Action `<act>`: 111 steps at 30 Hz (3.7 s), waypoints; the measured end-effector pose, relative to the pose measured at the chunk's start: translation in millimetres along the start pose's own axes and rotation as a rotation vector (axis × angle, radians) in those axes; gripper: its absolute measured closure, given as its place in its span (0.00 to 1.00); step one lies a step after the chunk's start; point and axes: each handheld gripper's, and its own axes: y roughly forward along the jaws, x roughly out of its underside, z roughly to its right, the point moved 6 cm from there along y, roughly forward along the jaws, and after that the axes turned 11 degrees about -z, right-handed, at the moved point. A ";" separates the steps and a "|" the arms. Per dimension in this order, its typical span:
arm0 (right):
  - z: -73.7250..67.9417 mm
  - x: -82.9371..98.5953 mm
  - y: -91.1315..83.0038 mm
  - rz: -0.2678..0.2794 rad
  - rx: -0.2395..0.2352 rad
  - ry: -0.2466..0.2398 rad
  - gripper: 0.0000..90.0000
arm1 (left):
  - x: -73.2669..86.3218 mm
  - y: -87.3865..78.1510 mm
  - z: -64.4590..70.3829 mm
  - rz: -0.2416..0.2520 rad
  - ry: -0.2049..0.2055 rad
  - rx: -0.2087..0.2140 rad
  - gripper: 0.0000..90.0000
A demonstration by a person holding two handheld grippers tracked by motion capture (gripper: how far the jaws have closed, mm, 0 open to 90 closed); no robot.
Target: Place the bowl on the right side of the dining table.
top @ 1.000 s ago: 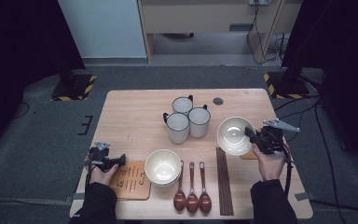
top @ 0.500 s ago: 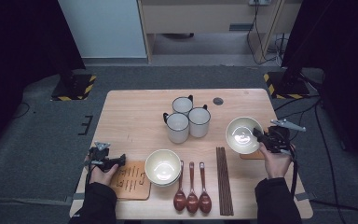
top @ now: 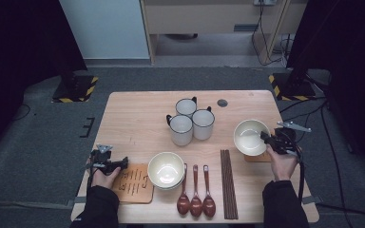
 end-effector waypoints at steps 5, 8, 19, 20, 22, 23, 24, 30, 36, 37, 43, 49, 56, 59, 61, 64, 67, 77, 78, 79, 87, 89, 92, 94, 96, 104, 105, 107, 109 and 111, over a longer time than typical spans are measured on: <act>8.1 0.1 4.8 -0.009 0.017 0.011 0.91 | 0.0 0.0 0.0 0.000 0.000 0.000 0.00; 12.0 0.0 7.5 -0.012 0.021 0.022 0.91 | 0.0 0.0 0.0 0.000 0.000 0.000 0.00; 28.6 1.3 19.4 -0.042 0.050 0.051 0.92 | 0.0 0.0 0.0 0.000 0.000 0.000 0.00; 30.4 1.6 20.3 -0.046 0.056 0.057 0.91 | 0.0 0.0 0.0 0.000 0.000 0.000 0.00; 35.1 2.0 22.2 -0.054 0.070 0.059 0.92 | 0.0 0.0 0.0 0.000 0.000 0.000 0.00; 36.5 2.1 22.9 -0.059 0.070 0.060 0.91 | 0.0 0.0 0.0 0.000 0.000 0.000 0.00; 37.7 1.9 23.9 -0.059 0.069 0.063 0.92 | 0.0 0.0 0.0 0.000 0.000 0.000 0.00; 44.4 3.6 30.6 -0.085 0.080 0.073 0.91 | 0.0 0.0 0.0 0.000 0.000 0.000 0.00; 46.7 5.3 36.5 -0.107 0.073 0.076 0.91 | 0.0 0.0 0.0 0.000 0.000 0.000 0.00; 46.1 5.8 38.0 -0.117 0.072 0.083 0.91 | 0.0 0.0 0.0 0.000 0.000 0.000 0.00; 47.3 8.2 41.8 -0.141 0.079 0.080 0.91 | 0.0 0.0 0.0 0.000 0.000 0.000 0.00; 48.8 9.5 43.1 -0.153 0.091 0.083 0.91 | 0.0 0.0 0.0 0.000 0.000 0.000 0.00; 52.7 11.4 43.8 -0.162 0.105 0.092 0.91 | 0.0 0.0 0.0 0.000 0.000 0.000 0.00; 52.6 11.4 44.7 -0.158 0.124 0.088 0.92 | 0.0 0.0 0.0 0.000 0.000 0.000 0.00; 54.2 12.0 45.9 -0.161 0.138 0.077 0.92 | 0.0 0.0 0.0 0.000 0.000 0.000 0.00; 56.6 13.1 47.5 -0.171 0.168 0.073 0.92 | 0.0 0.0 0.0 0.000 0.000 0.000 0.00; 57.8 13.0 48.4 -0.173 0.174 0.082 0.92 | 0.0 0.0 0.0 0.000 0.000 0.000 0.00; 62.1 13.9 50.1 -0.189 0.212 0.084 0.91 | 0.0 0.0 0.0 0.000 0.000 0.000 0.00; 63.2 14.1 50.0 -0.190 0.214 0.086 0.91 | 0.0 0.0 0.0 0.000 0.000 0.000 0.00; 63.8 14.1 49.9 -0.190 0.215 0.090 0.90 | 0.0 0.0 0.0 0.000 0.000 0.000 0.00; 66.0 15.2 49.3 -0.191 0.206 0.097 0.90 | 0.0 0.0 0.0 0.000 0.000 0.000 0.00; 66.2 15.3 49.4 -0.188 0.205 0.098 0.89 | 0.0 0.0 0.0 0.000 0.000 0.000 0.00; 64.6 15.0 50.0 -0.177 0.204 0.095 0.84 | 0.0 0.0 0.0 0.000 0.000 0.000 0.00; 63.1 14.7 50.2 -0.169 0.203 0.085 0.79 | 0.0 0.0 0.0 0.000 0.000 0.000 0.00; 62.8 14.0 49.9 -0.157 0.210 0.069 0.72 | 0.1 -0.3 -0.3 0.002 -0.003 0.000 0.00; 61.9 8.4 41.7 -0.072 0.207 0.056 0.53 | 0.2 -7.6 -4.5 0.023 -0.003 -0.023 0.14; 61.7 7.4 40.7 -0.062 0.207 0.052 0.52 | -0.4 -9.5 -4.6 0.029 -0.012 -0.022 0.16; 60.6 6.0 38.4 -0.047 0.211 0.049 0.47 | -2.1 -13.4 -4.4 0.046 -0.023 -0.013 0.19; 58.5 4.8 36.0 -0.039 0.210 0.035 0.45 | -2.9 -16.9 -2.7 0.059 -0.028 0.006 0.20; 55.9 3.0 32.9 -0.024 0.217 0.017 0.43 | -4.1 -20.6 -1.2 0.073 -0.035 0.023 0.22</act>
